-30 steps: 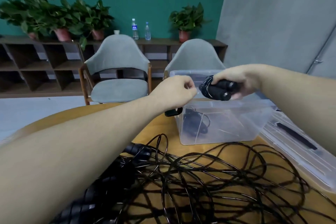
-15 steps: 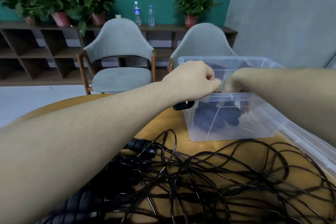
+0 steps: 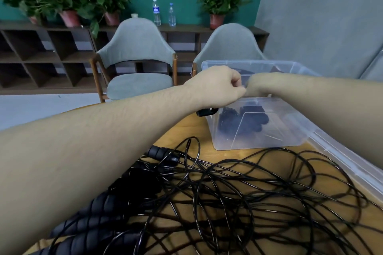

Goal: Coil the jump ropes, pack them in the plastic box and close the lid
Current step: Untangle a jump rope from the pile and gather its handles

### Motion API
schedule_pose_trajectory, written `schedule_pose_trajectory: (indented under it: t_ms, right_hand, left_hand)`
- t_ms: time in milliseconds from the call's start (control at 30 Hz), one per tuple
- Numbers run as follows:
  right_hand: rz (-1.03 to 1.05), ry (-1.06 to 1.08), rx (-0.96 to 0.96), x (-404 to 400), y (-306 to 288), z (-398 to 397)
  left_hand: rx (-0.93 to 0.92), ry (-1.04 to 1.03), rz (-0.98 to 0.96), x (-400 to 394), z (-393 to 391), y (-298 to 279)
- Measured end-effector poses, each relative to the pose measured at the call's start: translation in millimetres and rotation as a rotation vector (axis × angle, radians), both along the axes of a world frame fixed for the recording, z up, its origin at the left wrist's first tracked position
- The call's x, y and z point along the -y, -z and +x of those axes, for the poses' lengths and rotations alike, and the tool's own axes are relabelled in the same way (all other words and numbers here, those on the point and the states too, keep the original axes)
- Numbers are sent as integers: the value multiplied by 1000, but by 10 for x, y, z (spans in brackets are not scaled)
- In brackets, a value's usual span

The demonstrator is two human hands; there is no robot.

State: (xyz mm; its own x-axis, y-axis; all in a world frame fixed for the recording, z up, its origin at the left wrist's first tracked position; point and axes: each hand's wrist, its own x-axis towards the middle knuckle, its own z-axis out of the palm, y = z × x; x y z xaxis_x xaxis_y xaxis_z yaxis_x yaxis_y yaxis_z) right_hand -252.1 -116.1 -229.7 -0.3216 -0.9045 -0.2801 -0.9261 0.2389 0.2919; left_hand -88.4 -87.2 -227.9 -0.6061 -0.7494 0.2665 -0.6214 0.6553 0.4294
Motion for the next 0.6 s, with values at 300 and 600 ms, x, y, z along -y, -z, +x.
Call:
schedule_pose_trajectory:
  t_ms: [300, 600]
  right_hand:
    - [-736, -289, 466, -977, -233, 235]
    - [-526, -521, 476, -2269, 21, 807]
  left_hand:
    - [-6, -35, -27, -818, 408, -70]
    - [79, -119, 55, -1930, 994, 118]
